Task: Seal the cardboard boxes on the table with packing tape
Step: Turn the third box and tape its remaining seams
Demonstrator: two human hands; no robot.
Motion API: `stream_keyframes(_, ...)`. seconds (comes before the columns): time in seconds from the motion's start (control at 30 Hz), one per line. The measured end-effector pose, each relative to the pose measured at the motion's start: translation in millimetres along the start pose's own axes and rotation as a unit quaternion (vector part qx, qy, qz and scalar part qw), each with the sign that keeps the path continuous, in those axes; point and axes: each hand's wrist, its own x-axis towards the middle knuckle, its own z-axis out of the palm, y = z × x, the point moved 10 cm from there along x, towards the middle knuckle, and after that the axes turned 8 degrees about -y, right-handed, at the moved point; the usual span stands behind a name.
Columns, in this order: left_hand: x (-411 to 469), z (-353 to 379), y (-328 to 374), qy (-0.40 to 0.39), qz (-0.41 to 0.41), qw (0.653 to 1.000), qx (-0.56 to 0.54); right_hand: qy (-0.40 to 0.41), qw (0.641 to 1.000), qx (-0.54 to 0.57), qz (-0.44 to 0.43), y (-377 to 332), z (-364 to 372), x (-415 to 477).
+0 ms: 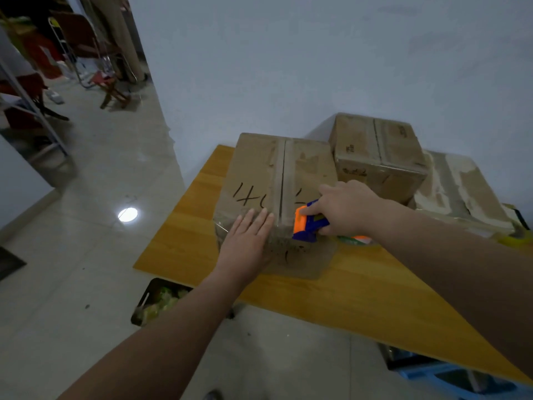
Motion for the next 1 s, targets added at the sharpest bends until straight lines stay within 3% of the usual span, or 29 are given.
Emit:
stream_keyframes(0.1, -3.8, -4.7, -17.9, -0.003, 0.036, 0.999, 0.016, 0.009, 1.000, 0.019, 0.002, -4.2, -6.9, 0.3)
stream_keyframes(0.3, 0.6, -23.7, -76.8, -0.025, 0.020, 0.997, 0.069, 0.044, 0.998, 0.039, 0.006, -38.8, -39.1, 31.6)
stream_keyframes(0.47, 10.2, -14.1, -52.5, -0.018, 0.049, 0.997, 0.054, 0.032, 0.999, 0.042, 0.014, -40.0, -44.4, 38.9)
stream_keyframes(0.83, 13.5, -13.6, -54.6, -0.014, 0.033, 0.999, 0.019, 0.003, 0.997, 0.059, 0.048, 5.1, -4.6, -22.7)
stream_keyframes(1.0, 11.1, -13.3, -53.0, -0.018, 0.031, 0.999, 0.028, -0.010, 0.995, 0.086, 0.051, -5.6, 12.2, -11.0)
